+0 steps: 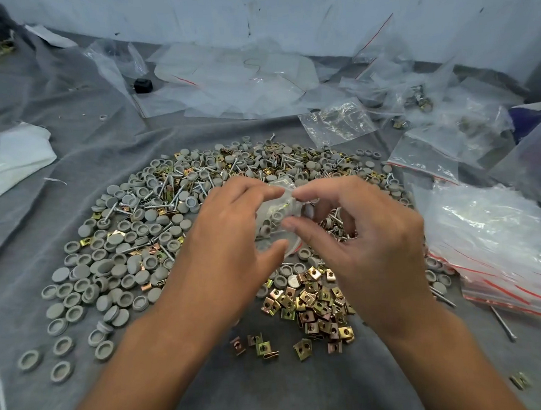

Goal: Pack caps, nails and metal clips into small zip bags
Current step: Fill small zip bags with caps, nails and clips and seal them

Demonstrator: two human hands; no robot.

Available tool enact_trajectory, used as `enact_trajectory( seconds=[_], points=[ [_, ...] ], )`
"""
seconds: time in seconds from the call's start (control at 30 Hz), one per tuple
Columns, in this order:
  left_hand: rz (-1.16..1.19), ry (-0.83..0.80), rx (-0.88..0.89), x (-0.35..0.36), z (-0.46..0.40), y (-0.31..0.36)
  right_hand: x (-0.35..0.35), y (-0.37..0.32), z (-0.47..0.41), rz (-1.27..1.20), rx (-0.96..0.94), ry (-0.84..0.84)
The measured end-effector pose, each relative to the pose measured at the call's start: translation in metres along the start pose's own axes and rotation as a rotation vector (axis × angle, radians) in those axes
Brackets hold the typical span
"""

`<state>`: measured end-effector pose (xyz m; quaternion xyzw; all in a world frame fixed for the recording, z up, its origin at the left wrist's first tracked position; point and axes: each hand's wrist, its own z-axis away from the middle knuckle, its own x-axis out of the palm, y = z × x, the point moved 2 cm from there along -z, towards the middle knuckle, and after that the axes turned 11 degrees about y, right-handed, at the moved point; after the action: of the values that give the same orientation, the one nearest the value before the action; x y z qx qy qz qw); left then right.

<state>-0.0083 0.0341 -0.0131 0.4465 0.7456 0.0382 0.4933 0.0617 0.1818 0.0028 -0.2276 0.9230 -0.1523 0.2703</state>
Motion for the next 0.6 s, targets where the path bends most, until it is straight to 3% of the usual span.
enact_trajectory(
  seconds=[0.07,0.23,0.33,0.47,0.53,0.6],
  points=[
    [0.0,0.002,0.005,0.0,0.0,0.0,0.003,0.001,0.002,0.001,0.033,-0.061],
    [0.002,0.001,0.0,0.0,0.0,0.0,0.0,-0.004,0.0,-0.009,-0.042,0.086],
    [0.004,-0.006,0.0,0.0,0.0,0.001,0.004,-0.003,0.001,0.013,0.028,-0.054],
    [-0.004,-0.006,-0.009,-0.001,0.0,0.002,-0.027,0.015,-0.01,0.078,0.191,-0.068],
    [0.005,-0.008,-0.012,-0.003,-0.001,0.002,-0.045,0.034,-0.01,0.234,0.434,-0.265],
    [0.005,-0.014,-0.011,-0.003,-0.001,0.003,-0.056,0.054,0.004,0.451,0.662,-0.614]
  ],
)
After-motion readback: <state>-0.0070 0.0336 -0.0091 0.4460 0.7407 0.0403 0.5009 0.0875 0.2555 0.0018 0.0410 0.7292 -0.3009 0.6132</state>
